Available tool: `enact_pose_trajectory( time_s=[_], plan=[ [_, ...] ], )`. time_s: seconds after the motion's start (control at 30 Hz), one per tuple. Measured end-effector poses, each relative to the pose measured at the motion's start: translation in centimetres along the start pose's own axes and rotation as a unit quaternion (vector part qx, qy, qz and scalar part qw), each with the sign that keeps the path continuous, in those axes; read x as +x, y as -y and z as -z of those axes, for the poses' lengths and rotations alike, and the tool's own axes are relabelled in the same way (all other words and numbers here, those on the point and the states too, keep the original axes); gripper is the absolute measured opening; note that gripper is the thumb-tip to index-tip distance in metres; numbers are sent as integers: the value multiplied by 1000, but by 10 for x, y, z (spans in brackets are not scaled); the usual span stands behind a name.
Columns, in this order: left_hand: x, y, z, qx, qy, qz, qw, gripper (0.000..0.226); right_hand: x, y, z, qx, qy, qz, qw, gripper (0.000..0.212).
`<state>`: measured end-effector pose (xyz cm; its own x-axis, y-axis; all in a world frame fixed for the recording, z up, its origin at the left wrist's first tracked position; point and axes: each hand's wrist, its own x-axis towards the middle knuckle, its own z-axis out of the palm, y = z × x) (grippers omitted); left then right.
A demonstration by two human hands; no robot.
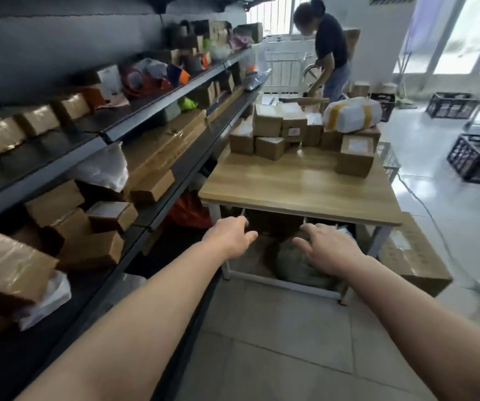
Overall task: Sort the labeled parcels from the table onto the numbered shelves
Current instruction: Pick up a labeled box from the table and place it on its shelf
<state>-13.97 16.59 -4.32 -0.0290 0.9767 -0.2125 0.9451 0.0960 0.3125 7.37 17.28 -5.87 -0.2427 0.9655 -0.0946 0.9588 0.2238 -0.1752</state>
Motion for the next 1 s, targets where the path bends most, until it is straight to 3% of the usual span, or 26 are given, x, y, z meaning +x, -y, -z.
enact_pose_trajectory(
  time_s=[0.2,0.5,0.63,1.0],
  plan=[
    [97,-45,-10,8,28,-36,999,49,65,-65,-2,6,1,-81,997,53],
    [257,-148,-1,24,58,-59,996,54,198,-185,26,18,9,-125,992,53],
    [321,-192,-5,-22,54,-63,996,52,253,-241,43,16,-5,-155,988,53],
    [481,-258,-25,-53,108,-73,990,52,358,-322,30,55,48,-222,972,51]
  ],
)
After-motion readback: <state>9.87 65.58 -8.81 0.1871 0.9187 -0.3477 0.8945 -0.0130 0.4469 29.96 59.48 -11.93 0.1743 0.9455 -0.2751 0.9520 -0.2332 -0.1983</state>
